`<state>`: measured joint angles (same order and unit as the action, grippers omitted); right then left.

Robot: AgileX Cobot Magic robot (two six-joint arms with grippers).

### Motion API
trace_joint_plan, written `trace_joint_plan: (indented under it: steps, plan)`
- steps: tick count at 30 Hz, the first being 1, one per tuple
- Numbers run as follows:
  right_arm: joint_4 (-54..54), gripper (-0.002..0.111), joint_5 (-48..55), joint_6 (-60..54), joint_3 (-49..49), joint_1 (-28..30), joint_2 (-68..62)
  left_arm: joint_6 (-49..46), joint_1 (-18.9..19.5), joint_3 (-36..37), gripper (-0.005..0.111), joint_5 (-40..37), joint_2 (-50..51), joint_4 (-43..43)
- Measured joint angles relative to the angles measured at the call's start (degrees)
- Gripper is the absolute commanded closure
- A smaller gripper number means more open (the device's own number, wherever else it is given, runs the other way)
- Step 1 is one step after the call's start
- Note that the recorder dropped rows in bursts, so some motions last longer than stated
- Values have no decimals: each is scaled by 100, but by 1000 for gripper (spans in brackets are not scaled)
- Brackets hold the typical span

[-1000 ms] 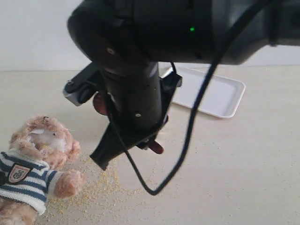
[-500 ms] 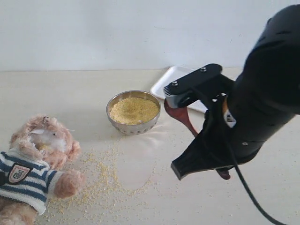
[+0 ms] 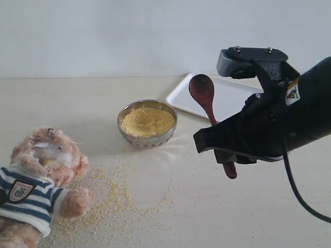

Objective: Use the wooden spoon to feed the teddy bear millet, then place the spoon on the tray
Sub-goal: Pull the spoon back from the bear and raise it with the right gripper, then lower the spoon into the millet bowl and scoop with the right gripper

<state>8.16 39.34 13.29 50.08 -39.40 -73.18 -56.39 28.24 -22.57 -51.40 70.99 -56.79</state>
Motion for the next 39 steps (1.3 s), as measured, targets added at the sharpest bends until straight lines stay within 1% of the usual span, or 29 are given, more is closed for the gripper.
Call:
trace_joint_plan:
  steps: [2,5,11,16,20,24,29,34,39]
  plan:
    - [-145,106,-26,-74,22,9,-37,0,0,0,102,0,0,0]
    - [-456,106,208,-132,275,9,-233,0,0,0,102,0,0,0]
    - [-1689,106,1393,-240,1416,-84,-1068,0,0,0,102,0,0,0]
    - [-2843,106,2339,-504,2528,-469,-1972,0,0,0,102,0,0,0]
    - [-3480,106,2834,-781,3262,-804,-2654,0,0,0,102,0,0,0]
    - [-3882,106,2991,-1100,3783,-976,-3381,0,0,0,102,0,0,0]
    - [-4311,106,3025,-1329,4218,-1046,-4077,0,0,0,102,0,0,0]
    - [-4430,106,3028,-1478,4540,-1046,-4455,0,0,0,102,0,0,0]
    - [-4771,106,3028,-1527,4792,-1060,-4692,0,0,0,102,0,0,0]
